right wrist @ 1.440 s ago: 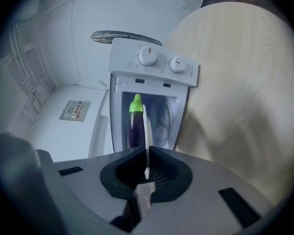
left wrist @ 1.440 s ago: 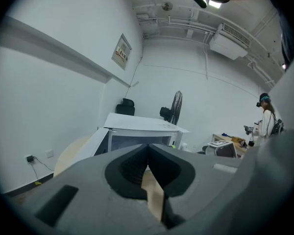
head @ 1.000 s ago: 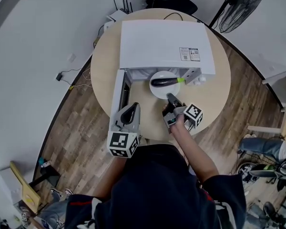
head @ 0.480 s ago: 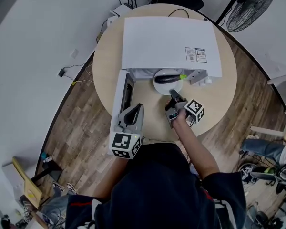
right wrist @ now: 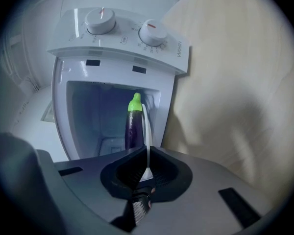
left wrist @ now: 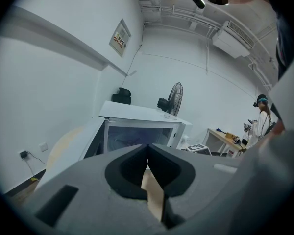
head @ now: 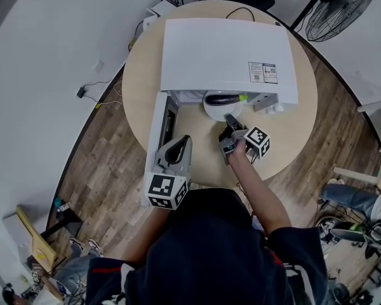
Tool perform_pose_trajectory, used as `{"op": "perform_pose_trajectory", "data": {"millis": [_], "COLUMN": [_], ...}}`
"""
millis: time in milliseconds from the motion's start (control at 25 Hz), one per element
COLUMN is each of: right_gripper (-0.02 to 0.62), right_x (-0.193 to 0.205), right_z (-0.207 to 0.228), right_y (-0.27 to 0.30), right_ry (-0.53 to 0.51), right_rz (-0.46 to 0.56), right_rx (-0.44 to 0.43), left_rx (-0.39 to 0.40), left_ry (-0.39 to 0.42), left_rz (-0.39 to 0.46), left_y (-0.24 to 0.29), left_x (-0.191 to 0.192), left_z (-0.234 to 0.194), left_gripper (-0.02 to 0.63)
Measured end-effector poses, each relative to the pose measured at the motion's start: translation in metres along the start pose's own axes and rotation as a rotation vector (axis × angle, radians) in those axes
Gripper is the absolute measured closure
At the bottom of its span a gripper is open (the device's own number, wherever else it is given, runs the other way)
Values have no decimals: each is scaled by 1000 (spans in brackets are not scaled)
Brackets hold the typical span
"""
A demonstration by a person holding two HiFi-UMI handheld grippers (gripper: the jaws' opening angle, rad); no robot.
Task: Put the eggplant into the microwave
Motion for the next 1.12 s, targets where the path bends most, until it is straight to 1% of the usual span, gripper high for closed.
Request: {"op": "perform_pose_trajectory", "data": {"millis": [280,640,1120], "right_gripper": [575,575,575], "right_x": [-4,-5,-7], "right_z": [0,2,-5], "right_y": [14,32,52], "right_ry": [-18,-32,-19], "right_rz": [-5,-4,-15], "right_rx": [2,38,22], "left_rx": [2,8,15], "left_ry": [4,-7,-13], "left_rz": [-12,-19,-30], "left_y": [1,3,7], "left_x": [2,4,5], "left_z": [0,-3,-3], "left_gripper": [589,589,589]}}
Point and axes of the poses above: the fingertips, and each gripper's own axes: y forward along the fingers, z to its right, x out of its underside, the point moved 1 cm from there along -y, backward along the fingers, and after that the axes turned 1 degree about x, right-handed, at the moved point
